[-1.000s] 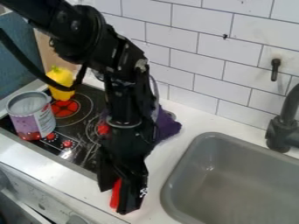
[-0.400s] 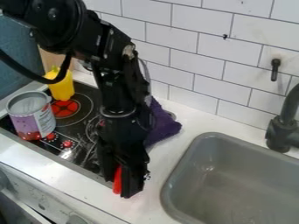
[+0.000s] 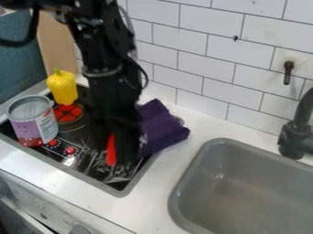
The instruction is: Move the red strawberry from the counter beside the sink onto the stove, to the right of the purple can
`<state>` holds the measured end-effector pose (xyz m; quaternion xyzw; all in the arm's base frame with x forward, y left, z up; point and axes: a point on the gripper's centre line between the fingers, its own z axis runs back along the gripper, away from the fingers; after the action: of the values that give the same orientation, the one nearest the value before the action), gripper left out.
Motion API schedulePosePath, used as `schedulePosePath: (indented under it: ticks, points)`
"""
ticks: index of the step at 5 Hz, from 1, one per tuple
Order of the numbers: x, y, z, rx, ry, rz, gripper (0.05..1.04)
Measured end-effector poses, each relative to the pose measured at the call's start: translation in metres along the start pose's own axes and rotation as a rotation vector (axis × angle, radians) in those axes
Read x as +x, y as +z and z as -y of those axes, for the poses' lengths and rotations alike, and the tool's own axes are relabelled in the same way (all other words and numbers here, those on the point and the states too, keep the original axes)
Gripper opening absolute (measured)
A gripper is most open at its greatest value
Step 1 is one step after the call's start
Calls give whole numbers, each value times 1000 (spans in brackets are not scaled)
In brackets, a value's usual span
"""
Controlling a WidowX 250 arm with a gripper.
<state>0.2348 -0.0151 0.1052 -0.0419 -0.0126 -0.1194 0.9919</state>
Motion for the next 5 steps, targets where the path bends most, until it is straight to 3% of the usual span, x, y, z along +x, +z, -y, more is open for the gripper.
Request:
schedulePosePath:
  ticks: [1,3,5]
  points:
    - [7,0,-27,28,76,3,764]
    - [6,-23,-50,33,124,-111,764]
    - [1,-39,-75,10,196,-160,764]
